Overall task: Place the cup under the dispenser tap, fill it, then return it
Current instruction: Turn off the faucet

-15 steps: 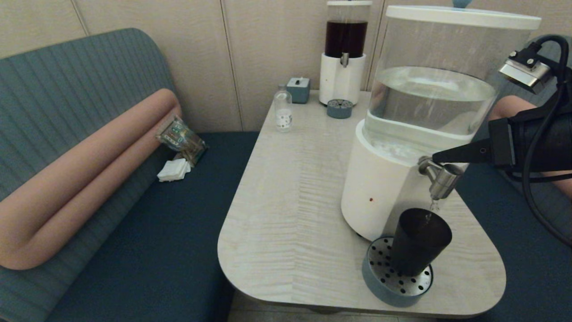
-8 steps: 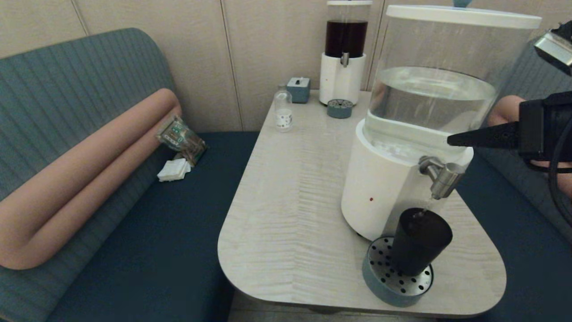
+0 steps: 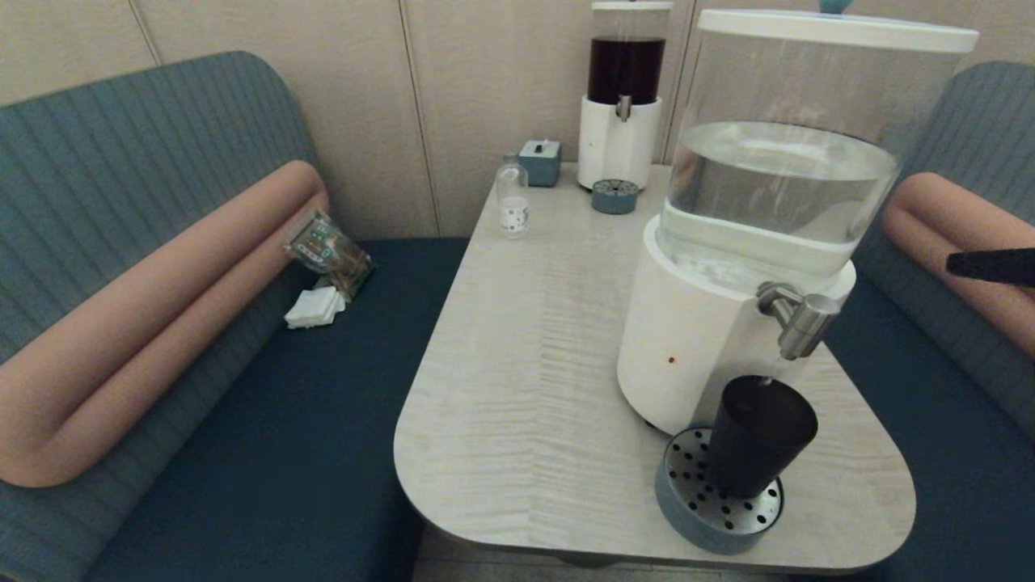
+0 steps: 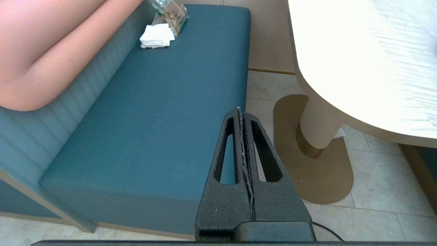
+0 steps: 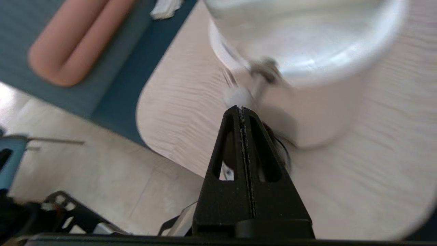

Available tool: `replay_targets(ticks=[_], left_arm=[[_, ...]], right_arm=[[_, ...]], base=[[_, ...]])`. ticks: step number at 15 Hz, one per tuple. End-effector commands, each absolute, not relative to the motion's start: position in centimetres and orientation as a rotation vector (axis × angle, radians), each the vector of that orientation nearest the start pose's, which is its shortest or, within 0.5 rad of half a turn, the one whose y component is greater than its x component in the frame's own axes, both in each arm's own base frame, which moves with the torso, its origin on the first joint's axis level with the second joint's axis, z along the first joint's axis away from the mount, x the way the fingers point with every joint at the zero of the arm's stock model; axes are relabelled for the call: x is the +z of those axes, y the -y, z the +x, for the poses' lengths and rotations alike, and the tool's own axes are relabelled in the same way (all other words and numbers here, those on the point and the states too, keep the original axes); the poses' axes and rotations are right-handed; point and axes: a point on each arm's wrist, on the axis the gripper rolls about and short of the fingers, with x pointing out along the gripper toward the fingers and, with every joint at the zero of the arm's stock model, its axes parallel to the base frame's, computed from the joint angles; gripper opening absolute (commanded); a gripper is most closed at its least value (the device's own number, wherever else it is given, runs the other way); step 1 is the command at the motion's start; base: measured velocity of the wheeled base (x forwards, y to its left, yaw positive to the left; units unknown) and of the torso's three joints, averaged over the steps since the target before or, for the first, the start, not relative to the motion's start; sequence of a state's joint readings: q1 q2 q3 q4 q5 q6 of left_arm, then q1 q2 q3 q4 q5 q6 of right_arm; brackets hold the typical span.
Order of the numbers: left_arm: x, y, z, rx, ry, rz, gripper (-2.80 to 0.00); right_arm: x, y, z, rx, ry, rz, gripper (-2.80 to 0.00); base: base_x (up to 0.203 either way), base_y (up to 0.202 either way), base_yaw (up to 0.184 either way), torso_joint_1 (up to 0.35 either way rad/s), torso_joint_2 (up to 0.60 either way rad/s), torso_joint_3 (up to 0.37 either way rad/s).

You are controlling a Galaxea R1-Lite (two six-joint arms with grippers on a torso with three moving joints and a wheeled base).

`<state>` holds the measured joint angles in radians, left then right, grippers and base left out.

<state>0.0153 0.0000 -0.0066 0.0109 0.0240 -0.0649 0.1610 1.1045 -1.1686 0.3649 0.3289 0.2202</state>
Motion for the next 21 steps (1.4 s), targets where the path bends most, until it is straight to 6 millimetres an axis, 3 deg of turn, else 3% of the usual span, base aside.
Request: replay_targets(ticks=[1,5,7,13,14,21], left_arm=[[7.6,0.0,-2.3,0.04,-0.005,-0.066,-2.8],[7.6,0.0,-2.3,0.04,-0.004,-0.066,-2.8],[7.6,0.0,-2.3,0.04,-0.005,-0.066,-2.8],[7.6,0.0,-2.3,0.04,-0.004,-0.065,-2.8],[7.6,0.0,-2.3,0.038,-0.003,-0.066,-2.8],[7.6,0.0,-2.3,0.04,-0.005,-0.066,-2.8]], right_arm=[[32.2,-1.7,8.0,0.421,-0.259,0.237,-2.8],[29.9,-0.7,0.5,0.336,-0.177,0.233,-2.8],[27.9,-0.8,-1.4,0.276,-0.176,0.24,-2.8],[25.2,-2.5,-7.9,0.242,0.037,0.189,-2.8],[24.9,-2.6,-8.4,0.241,0.051,0.175,-2.8],[22.5,-1.5,-6.5,0.341,-0.046,0.123,-2.8]], base=[[0.0,0.0,0.0,0.0,0.0,0.0],[0.0,0.0,0.0,0.0,0.0,0.0],[0.0,0.0,0.0,0.0,0.0,0.0],[0.0,0.0,0.0,0.0,0.0,0.0],[0.0,0.0,0.0,0.0,0.0,0.0],[0.0,0.0,0.0,0.0,0.0,0.0]])
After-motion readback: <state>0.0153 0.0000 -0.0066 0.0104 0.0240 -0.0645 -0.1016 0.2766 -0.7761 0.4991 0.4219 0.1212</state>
